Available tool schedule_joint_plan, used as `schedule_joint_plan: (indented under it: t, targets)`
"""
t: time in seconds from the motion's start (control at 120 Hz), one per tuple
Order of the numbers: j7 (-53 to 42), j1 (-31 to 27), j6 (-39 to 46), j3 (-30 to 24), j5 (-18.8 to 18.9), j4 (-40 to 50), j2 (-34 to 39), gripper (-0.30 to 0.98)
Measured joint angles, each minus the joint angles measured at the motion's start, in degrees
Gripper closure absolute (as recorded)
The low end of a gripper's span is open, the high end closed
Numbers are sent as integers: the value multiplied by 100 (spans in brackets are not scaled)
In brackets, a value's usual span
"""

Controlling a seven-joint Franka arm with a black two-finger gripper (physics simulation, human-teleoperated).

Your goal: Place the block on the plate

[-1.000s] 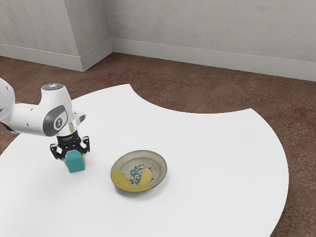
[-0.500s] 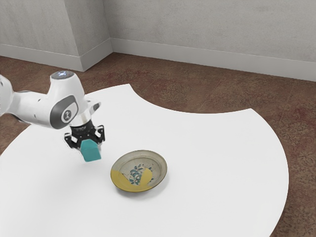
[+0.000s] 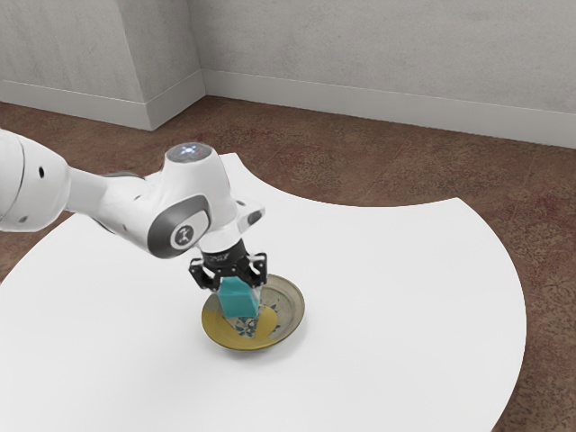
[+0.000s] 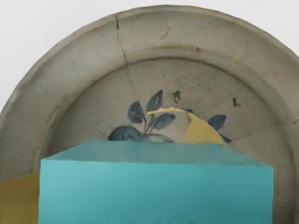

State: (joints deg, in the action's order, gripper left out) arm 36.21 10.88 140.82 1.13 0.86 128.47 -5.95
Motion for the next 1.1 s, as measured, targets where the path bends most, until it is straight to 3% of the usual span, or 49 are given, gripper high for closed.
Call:
schedule_joint_plan:
  t: [0.117, 0.233, 0.383, 0.667, 0.925, 1.1]
  targets:
    - [17, 75, 38, -1, -43, -76, -167, 27]
    - [20, 83, 58, -6, -73, -94, -215, 16]
    - [-50, -9, -95, -64, -71, -198, 47, 8]
    - [-1221, -167, -1540, -86, -20, -1100, 598, 2]
    - [-2616, -392, -3066, -124, -191, -2859, 212, 1]
    - [-3336, -610, -3809, -172, -253, -3441, 205, 0]
